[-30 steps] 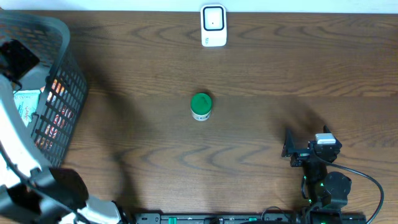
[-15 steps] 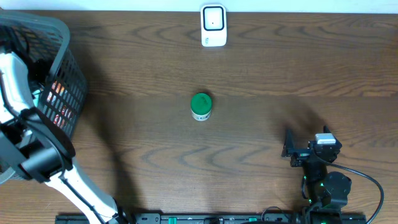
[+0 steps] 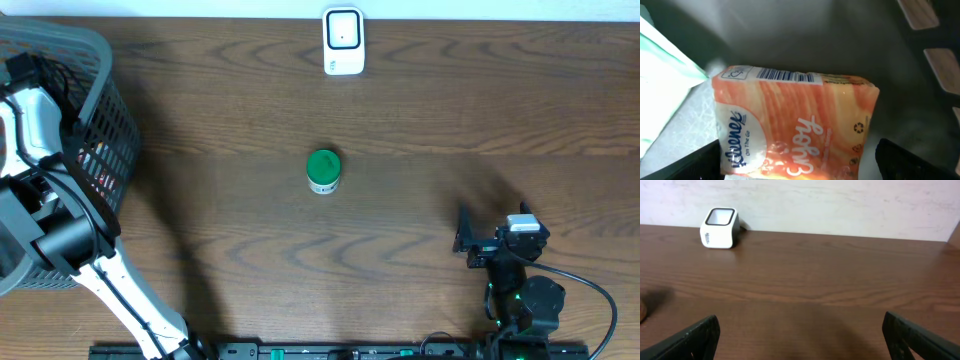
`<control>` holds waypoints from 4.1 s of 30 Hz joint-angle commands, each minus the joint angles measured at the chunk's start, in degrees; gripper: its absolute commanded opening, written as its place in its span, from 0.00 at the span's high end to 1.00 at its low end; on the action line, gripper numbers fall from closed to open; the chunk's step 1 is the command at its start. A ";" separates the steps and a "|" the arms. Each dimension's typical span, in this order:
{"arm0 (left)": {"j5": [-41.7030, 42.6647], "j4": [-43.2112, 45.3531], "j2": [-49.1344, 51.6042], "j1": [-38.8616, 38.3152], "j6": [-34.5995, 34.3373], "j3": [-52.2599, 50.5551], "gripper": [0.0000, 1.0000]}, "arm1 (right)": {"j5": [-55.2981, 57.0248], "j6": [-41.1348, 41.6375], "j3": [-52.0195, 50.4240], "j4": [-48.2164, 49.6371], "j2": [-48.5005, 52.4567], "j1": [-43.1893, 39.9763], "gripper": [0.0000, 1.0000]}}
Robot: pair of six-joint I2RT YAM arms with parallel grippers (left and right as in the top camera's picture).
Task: Scan the item barcode
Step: 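Reach the left gripper into the basket and grasp the orange tissue pack, then move the orange pack with the left gripper toward the white scanner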
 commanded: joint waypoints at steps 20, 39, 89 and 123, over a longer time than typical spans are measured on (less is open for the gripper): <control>-4.00 4.48 2.97 -0.02 1.22 -0.90 0.10 | 0.07 0.72 -0.07 -0.22 -0.04 0.37 0.01; -3.96 1.81 -8.70 1.51 0.92 0.48 0.32 | 0.04 0.72 -0.07 -0.22 -0.04 0.37 0.01; 12.41 3.34 -2.75 -74.93 1.57 -3.26 0.32 | 0.07 0.72 -0.07 -0.22 -0.04 0.37 0.01; 5.35 3.87 -5.53 -76.08 22.91 -3.04 0.10 | 0.04 0.72 -0.07 -0.22 -0.04 0.37 0.01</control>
